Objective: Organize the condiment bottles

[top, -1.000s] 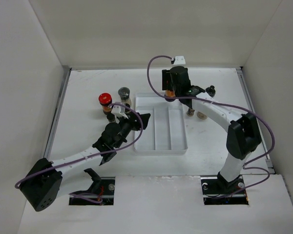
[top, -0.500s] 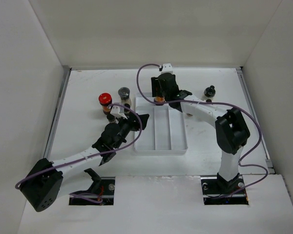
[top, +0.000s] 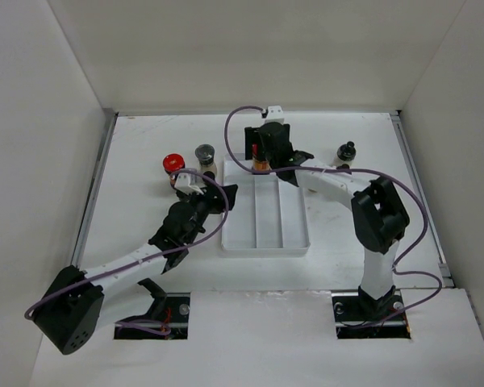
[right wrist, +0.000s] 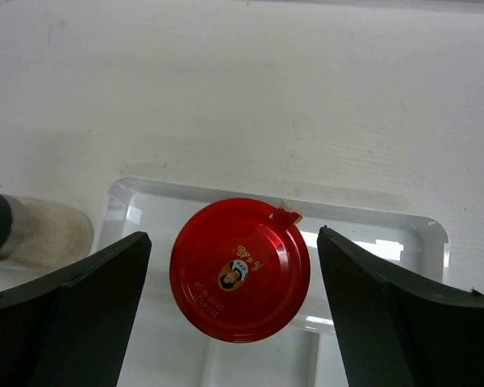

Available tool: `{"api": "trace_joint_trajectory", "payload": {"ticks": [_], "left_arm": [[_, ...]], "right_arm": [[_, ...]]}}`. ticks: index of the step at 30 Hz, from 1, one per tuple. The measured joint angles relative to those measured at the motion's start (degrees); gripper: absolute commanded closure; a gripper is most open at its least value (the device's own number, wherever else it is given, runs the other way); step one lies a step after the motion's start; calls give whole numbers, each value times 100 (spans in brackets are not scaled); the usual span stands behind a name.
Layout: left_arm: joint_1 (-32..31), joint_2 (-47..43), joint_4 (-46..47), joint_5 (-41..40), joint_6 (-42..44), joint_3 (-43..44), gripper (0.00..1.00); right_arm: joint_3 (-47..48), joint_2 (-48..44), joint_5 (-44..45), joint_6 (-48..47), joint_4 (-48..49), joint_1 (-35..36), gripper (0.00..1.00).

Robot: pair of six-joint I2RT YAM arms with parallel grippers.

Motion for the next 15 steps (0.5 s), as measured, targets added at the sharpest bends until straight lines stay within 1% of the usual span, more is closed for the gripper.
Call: {"api": "trace_joint_trajectory", "payload": {"ticks": [3, 5, 7, 8, 9, 10, 11, 12, 13, 15], "left_arm": [[125, -109, -186, -138, 0, 9, 33], [219, -197, -428, -232, -2, 74, 32], [326, -264, -752, -339, -9, 229, 31], [382, -291, -938, -400, -17, 345, 31], [424, -308, -1115, -468, -17, 463, 31], [468, -332, -1320, -555, -17, 616, 30], [503, -356, -1539, -656, -15, 780, 29], [542, -385, -1768, -782, -2, 953, 29], [590, -411, -1998, -929, 24, 1141, 29], [691, -431, -2380, -1239, 111, 1491, 29]], "right_arm": [[-192, -282, -7, 15, 168, 4, 5], [-514, -682, -17, 35, 212, 4, 8], [-975, -1237, -24, 94, 302, 4, 18], [-1202, -1513, -24, 140, 345, 7, 32], [-1469, -1827, -22, 197, 398, 11, 48], [-1762, -2146, -28, 291, 487, 13, 62], [-2044, -2446, -26, 365, 551, 26, 72], [-2315, -2708, -28, 459, 645, 42, 76], [-2577, -2944, -35, 562, 715, 63, 77], [-3062, -3331, -72, 745, 767, 151, 73]]}}
